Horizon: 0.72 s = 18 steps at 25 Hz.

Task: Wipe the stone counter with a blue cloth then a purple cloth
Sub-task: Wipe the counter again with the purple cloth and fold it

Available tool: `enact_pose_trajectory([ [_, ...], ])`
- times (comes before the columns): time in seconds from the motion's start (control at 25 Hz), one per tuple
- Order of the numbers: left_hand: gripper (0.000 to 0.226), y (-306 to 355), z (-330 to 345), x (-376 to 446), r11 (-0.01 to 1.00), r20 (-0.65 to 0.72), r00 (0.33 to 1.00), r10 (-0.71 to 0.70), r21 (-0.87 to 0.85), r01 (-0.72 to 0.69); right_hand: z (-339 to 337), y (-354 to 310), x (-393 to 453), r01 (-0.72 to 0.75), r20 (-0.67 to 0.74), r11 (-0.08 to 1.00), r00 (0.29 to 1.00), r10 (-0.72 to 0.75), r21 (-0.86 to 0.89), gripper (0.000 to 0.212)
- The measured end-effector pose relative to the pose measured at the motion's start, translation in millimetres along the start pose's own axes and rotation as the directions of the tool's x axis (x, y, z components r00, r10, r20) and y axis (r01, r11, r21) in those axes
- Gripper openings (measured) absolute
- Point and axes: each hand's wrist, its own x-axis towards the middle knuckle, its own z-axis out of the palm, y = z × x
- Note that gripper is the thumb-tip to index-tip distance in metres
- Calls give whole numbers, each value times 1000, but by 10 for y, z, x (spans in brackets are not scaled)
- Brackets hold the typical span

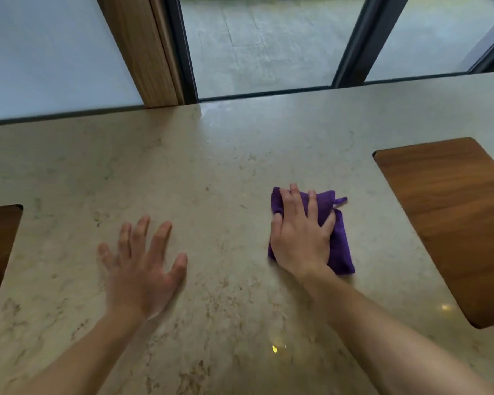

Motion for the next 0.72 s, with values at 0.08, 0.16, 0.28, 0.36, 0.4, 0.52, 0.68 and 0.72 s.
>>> enact_pose_trajectory([
  [0.08, 70, 4, -15, -16, 1000, -12, 1000, 8, -1, -8, -61, -186, 575, 24, -11, 999, 1000, -24, 38, 56],
  [0.16, 70, 39, -38, -20, 1000, -11, 1000, 15, 11, -15, -110, -377, 1196, 62, -12, 997, 998, -61, 57, 55],
  [0.28, 72, 32, -54, -18, 999, -17, 999, 28, 21, -28, -146, -731, 2016, 136, 19, 989, 990, -137, 64, 55],
  [0.36, 72, 36, -61, -7, 999, -26, 999, 46, 29, -45, -182, -884, 2400, 187, 30, 981, 982, -189, 55, 54],
  [0.4, 72, 29, -57, 2, 998, -28, 999, 45, 40, -44, -183, -971, 2560, 231, 44, 972, 971, -233, 45, 54],
  [0.52, 73, 38, -41, 2, 998, -27, 999, 25, 59, -23, -204, -1144, 2853, 390, 90, 921, 916, -390, 21, 55],
  [0.68, 72, -7, -21, -4, 998, -7, 1000, 11, 63, -10, -186, -1093, 2743, 659, 178, 749, 746, -642, -61, 51],
  [0.72, 72, -15, -20, -2, 998, -6, 1000, 11, 58, -10, -164, -1051, 2640, 707, 185, 701, 705, -685, -94, 50],
])
